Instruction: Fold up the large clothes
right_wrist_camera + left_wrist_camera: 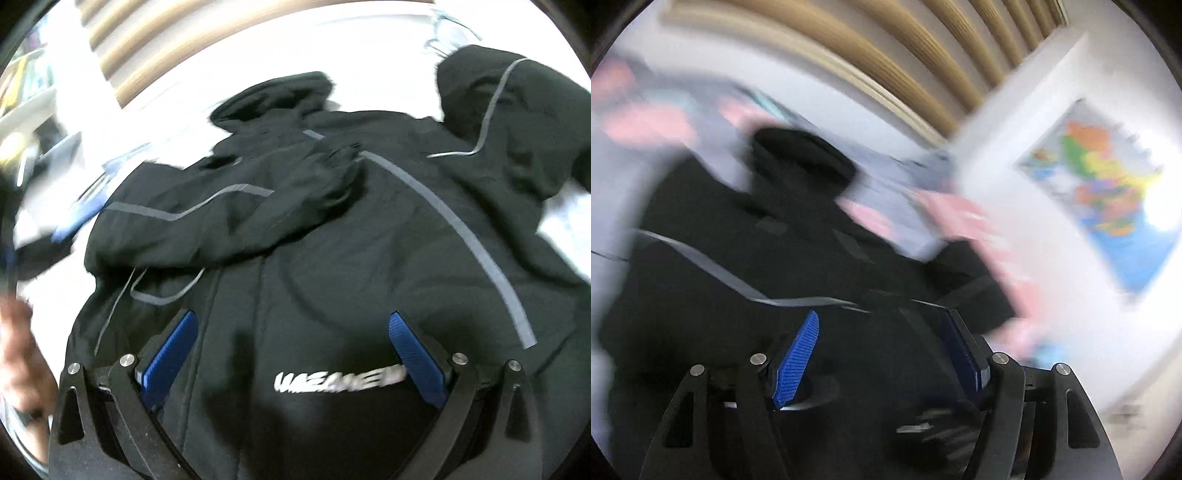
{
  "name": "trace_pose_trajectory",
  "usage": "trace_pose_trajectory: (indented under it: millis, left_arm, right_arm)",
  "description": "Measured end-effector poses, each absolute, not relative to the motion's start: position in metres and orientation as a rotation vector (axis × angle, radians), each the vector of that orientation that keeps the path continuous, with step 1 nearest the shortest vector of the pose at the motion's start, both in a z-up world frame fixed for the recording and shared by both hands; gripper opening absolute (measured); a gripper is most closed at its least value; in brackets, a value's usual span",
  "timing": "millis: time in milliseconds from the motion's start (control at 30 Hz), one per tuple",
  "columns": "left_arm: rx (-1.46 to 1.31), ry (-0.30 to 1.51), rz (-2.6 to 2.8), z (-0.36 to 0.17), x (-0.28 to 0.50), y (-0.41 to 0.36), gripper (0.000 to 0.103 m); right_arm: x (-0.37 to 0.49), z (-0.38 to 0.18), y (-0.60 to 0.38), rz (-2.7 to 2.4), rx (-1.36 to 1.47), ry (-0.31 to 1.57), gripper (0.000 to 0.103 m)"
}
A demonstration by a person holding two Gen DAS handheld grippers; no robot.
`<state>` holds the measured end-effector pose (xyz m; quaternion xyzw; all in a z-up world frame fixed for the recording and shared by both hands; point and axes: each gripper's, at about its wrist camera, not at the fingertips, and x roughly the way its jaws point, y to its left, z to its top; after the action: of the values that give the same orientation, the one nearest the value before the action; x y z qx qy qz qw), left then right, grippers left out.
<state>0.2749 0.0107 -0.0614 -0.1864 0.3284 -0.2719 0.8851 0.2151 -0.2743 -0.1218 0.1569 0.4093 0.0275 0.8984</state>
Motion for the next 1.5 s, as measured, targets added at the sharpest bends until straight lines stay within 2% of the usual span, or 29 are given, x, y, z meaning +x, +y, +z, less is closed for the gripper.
trace_pose_trajectory:
  millis: [133, 233, 333, 400, 433, 500, 567, 667, 733, 800, 933, 1000, 1100, 1200, 1233, 1267, 1367, 1500]
  left_arm:
    - [-0.393, 0.582, -0.356, -0.074, 0.263, 0.048, 0.070]
    - [-0.482, 0.579, -0.345, -0.094, 0.264, 0.069, 0.070]
    - [-0.499, 0.565, -0.346, -0.105, 0.268, 0.068, 0.070]
    - [-0.472, 0.559, -0.343, -0.103, 0.270, 0.064, 0.070]
    - [-0.450, 0.561, -0.334, -0.103, 0.274, 0.065, 0.070]
    - [-0.400, 0.563, -0.306, -0.105, 0.274, 0.061, 0.070]
    - [-0.379, 0.579, -0.291, -0.105, 0.274, 0.058, 0.070]
    - [-0.347, 0.620, -0.283, -0.095, 0.278, 0.047, 0.070]
    - [-0.303, 0.662, -0.273, -0.087, 0.284, 0.032, 0.070]
    - [-0.282, 0.713, -0.290, -0.092, 0.295, 0.017, 0.070]
    - [-0.266, 0.892, -0.262, -0.149, 0.329, 0.002, 0.068]
    - [-0.228, 0.865, -0.268, -0.162, 0.327, -0.001, 0.068]
    - [-0.203, 0.849, -0.259, -0.162, 0.325, -0.003, 0.068]
    - [-0.213, 0.795, -0.272, -0.163, 0.317, 0.001, 0.069]
    - [-0.228, 0.783, -0.279, -0.162, 0.315, 0.004, 0.069]
    - [-0.243, 0.775, -0.286, -0.162, 0.315, 0.007, 0.069]
    - [-0.259, 0.764, -0.295, -0.162, 0.313, 0.009, 0.069]
    - [-0.251, 0.741, -0.302, -0.161, 0.307, 0.007, 0.069]
  right_arm:
    - [0.258, -0.088, -0.280, 0.052, 0.288, 0.848, 0.103]
    - [0.301, -0.090, -0.280, 0.000, 0.232, 0.898, 0.103]
    - [0.339, -0.118, -0.288, -0.002, 0.285, 0.995, 0.093]
    - [0.355, -0.138, -0.292, 0.075, 0.369, 1.070, 0.068]
    - [0.362, -0.148, -0.292, 0.127, 0.428, 1.111, 0.049]
    - [0.359, -0.137, -0.294, 0.127, 0.418, 1.059, 0.041]
    - [0.345, -0.107, -0.294, 0.109, 0.323, 0.945, 0.037]
    - [0.319, -0.057, -0.306, -0.012, 0.156, 0.762, 0.037]
    - [0.310, -0.048, -0.321, -0.075, 0.126, 0.722, 0.037]
    - [0.315, -0.061, -0.336, -0.098, 0.137, 0.780, 0.037]
    - [0.331, -0.120, -0.353, -0.142, 0.134, 0.959, 0.037]
    - [0.335, -0.145, -0.364, -0.140, 0.161, 1.029, 0.038]
    - [0.330, -0.128, -0.371, -0.141, 0.201, 1.015, 0.041]
    - [0.313, -0.089, -0.364, -0.136, 0.182, 0.891, 0.057]
    - [0.304, -0.074, -0.357, -0.127, 0.158, 0.827, 0.073]
    - [0.301, -0.061, -0.347, -0.123, 0.128, 0.782, 0.083]
    - [0.307, -0.058, -0.312, -0.063, 0.005, 0.769, 0.083]
    - [0.333, -0.117, -0.289, -0.094, -0.096, 0.947, 0.079]
